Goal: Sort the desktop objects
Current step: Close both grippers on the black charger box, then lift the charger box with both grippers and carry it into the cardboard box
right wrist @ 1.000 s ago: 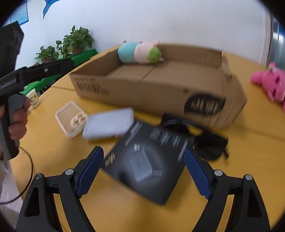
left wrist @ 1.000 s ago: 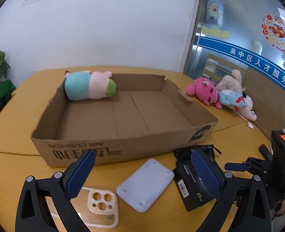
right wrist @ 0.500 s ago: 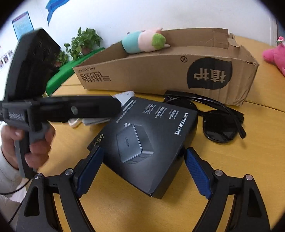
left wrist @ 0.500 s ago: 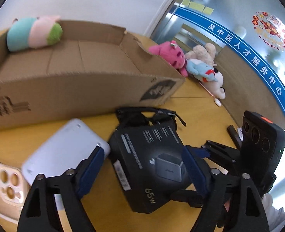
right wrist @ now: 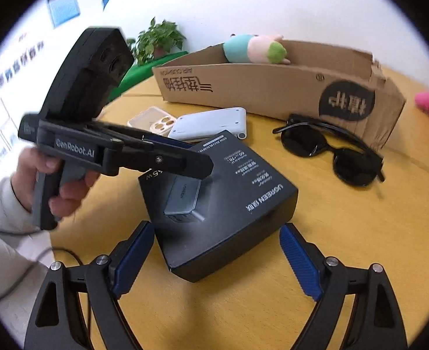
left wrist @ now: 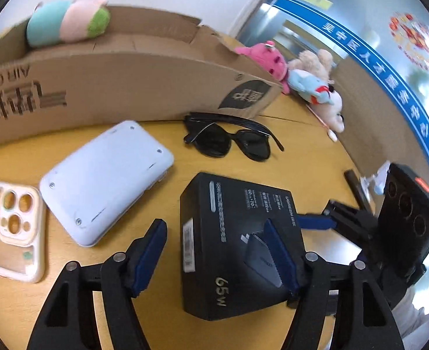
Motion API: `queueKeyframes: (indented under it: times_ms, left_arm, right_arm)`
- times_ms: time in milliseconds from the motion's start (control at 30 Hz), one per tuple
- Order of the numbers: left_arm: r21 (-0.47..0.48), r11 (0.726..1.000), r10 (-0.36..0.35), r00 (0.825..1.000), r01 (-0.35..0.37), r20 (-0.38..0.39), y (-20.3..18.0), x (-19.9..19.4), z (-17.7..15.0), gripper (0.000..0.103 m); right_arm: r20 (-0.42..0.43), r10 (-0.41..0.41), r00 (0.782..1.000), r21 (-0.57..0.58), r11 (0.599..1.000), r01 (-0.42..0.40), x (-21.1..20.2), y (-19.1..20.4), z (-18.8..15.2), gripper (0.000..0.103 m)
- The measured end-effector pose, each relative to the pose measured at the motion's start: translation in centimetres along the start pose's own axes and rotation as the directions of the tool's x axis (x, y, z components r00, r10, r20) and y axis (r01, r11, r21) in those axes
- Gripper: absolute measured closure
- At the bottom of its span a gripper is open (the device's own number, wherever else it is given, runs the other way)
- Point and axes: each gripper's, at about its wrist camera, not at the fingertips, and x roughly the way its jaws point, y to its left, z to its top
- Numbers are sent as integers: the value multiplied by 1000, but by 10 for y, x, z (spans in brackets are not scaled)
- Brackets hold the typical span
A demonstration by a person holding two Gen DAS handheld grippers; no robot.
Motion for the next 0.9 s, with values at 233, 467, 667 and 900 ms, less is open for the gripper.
queueKeyframes:
  times_ms: [233,467,667,900]
  left_arm:
    - [-6,998,-58,998,58,1,-3,10,-1,37]
    - [-24,1000,-8,999,9,44,-7,3,-5,40]
    - [4,1000,28,990,-29,135,-19,-32,3,40]
    - [63,996,48,966,-66,254,-32,-84,44,40]
  right_arm:
    - [-72,-106,992,-57,993,102,22,9,0,13]
    - [-31,-133,991,-43,990,132,26,12,1,15]
    - [40,-136,990,-107,984,139,9,30,21,20]
    - [146,-152,978,-192,965,179,-17,44,75,20]
